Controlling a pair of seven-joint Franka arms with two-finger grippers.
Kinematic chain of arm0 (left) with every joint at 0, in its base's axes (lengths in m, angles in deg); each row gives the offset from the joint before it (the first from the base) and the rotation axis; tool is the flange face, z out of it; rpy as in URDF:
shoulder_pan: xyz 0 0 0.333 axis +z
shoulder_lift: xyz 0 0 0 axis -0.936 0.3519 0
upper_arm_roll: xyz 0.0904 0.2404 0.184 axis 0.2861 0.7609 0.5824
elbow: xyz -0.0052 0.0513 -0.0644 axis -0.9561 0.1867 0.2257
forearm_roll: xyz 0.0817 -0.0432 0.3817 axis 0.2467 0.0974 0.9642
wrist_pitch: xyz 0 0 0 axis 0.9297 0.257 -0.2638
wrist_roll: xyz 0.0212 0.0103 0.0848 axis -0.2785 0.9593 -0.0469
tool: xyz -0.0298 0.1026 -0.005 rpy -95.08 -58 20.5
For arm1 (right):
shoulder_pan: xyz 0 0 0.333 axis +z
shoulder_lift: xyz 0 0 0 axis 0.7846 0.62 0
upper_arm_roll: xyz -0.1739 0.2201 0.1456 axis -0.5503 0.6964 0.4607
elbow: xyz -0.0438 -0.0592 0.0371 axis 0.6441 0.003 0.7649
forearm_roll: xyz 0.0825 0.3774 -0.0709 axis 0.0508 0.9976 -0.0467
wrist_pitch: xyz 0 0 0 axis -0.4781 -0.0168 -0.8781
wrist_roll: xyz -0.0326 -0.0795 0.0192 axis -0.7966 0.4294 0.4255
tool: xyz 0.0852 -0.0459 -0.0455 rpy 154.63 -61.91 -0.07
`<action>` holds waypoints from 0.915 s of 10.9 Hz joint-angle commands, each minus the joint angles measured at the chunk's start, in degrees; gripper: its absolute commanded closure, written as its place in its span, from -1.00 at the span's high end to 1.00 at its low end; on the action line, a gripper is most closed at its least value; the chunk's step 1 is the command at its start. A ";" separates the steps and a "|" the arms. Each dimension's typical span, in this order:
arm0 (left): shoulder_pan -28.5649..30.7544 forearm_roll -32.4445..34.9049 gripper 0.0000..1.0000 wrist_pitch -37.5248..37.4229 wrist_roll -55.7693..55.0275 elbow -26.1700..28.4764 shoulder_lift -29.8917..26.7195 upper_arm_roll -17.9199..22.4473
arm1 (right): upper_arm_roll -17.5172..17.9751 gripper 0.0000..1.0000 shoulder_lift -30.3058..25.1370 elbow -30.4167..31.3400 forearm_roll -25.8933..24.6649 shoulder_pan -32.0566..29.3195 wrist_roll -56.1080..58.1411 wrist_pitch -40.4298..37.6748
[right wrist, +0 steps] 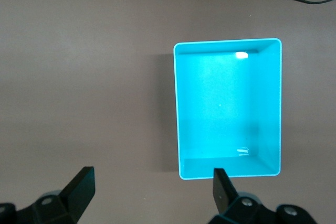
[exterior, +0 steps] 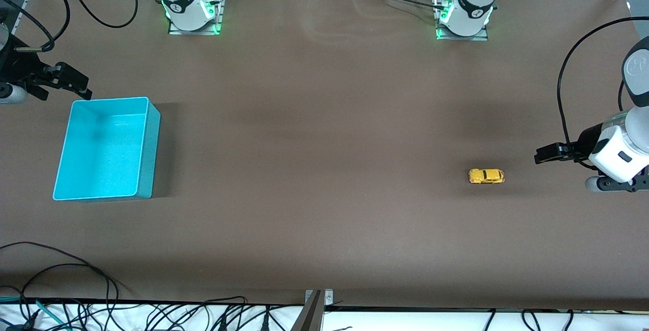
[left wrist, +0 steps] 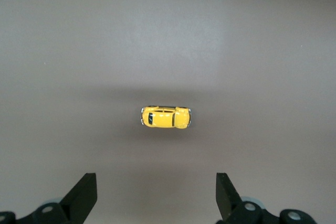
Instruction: Wind up and store yellow beetle car
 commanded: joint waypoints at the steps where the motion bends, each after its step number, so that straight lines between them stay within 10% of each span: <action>1: 0.23 -0.81 1.00 -2.60 -0.84 0.82 -1.16 0.20 | -0.12 1.00 0.64 -1.47 0.31 -0.66 0.45 -0.93; 10: 0.14 -1.51 1.00 -2.60 -6.73 1.00 -0.81 0.11 | -0.39 1.00 0.72 -1.47 0.67 -0.66 -0.08 -0.93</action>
